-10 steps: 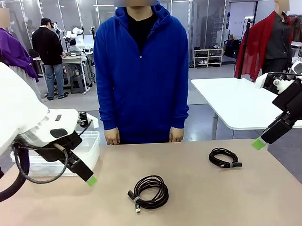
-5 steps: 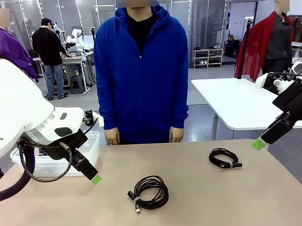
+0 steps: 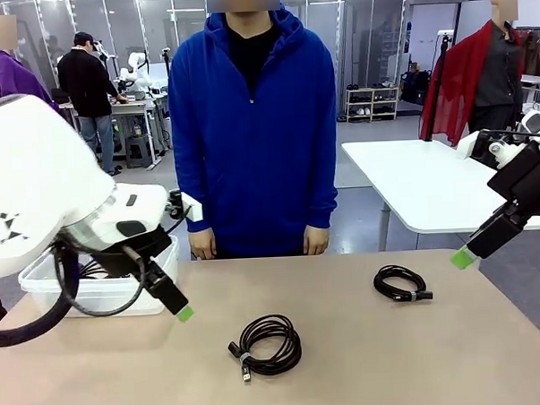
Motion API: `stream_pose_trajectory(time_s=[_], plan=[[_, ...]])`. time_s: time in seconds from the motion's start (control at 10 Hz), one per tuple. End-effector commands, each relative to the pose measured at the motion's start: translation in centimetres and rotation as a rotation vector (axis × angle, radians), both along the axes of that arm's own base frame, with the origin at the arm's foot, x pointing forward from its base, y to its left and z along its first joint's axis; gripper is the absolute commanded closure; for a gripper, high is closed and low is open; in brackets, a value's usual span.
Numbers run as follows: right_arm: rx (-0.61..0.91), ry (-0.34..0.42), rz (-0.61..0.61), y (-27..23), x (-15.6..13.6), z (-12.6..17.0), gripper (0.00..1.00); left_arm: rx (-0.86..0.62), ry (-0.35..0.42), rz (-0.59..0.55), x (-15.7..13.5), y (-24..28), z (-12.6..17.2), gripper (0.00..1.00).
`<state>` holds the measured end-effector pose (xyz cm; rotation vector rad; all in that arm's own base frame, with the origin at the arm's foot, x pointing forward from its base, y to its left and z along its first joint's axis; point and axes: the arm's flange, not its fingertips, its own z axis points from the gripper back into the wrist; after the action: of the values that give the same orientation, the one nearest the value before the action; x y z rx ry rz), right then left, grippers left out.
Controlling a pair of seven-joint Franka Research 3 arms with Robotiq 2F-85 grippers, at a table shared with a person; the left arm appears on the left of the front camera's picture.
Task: Organize and store the cables.
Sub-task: Place the USB Extension Cable into the Organizing box.
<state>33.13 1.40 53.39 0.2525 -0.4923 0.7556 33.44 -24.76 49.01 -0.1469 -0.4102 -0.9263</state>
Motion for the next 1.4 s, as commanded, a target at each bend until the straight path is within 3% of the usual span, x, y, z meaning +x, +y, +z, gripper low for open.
stream_pose_trajectory(time_s=[0.0,0.3,0.6,1.3], plan=[[-0.016,0.004,-0.006,0.0,0.0,-0.1,0.00,0.045,0.023,-0.100,2.6,-3.1,0.3,0.00],[-0.016,0.004,-0.006,0.0,0.0,-0.1,0.00,0.094,0.020,-0.135,5.6,-8.0,0.6,0.00],[-0.016,0.004,-0.006,0.0,0.0,-0.1,0.00,0.112,0.058,-0.143,6.7,-10.7,-0.4,0.00],[-0.016,0.004,-0.006,0.0,0.0,-0.1,0.00,0.084,0.046,-0.154,6.6,-10.7,-1.0,0.00]])
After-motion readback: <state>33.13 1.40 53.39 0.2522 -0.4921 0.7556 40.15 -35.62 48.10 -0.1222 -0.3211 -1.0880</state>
